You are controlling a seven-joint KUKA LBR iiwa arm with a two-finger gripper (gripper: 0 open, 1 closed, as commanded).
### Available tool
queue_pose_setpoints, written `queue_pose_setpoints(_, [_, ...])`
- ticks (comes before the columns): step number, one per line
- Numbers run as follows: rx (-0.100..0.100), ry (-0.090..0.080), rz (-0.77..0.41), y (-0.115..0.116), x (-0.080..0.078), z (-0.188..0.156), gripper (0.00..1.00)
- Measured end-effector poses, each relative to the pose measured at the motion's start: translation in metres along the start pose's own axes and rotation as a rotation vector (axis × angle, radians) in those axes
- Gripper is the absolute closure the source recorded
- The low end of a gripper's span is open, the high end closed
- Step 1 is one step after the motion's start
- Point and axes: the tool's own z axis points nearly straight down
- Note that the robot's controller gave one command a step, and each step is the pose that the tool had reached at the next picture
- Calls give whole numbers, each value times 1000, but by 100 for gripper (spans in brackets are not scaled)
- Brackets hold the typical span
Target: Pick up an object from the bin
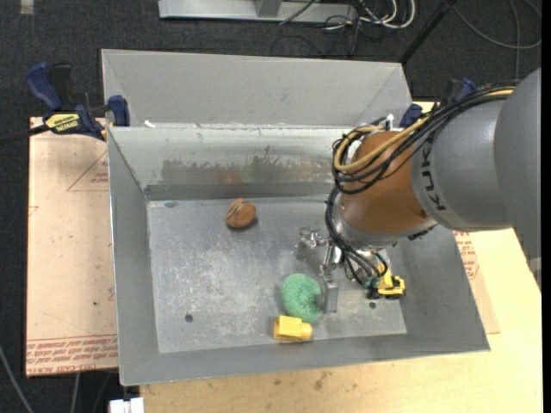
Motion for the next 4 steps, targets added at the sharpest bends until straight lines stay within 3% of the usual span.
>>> queue_pose_setpoints(1, [2,-4,-229,5,-12,-2,100])
queue_pose_setpoints(2, [1,-5,-230,5,-11,1,0])
queue_pose_setpoints(3, [1,-5,-230,5,-11,1,0])
queue_pose_setpoints(4, [2,-5,-357,13,-11,1,0])
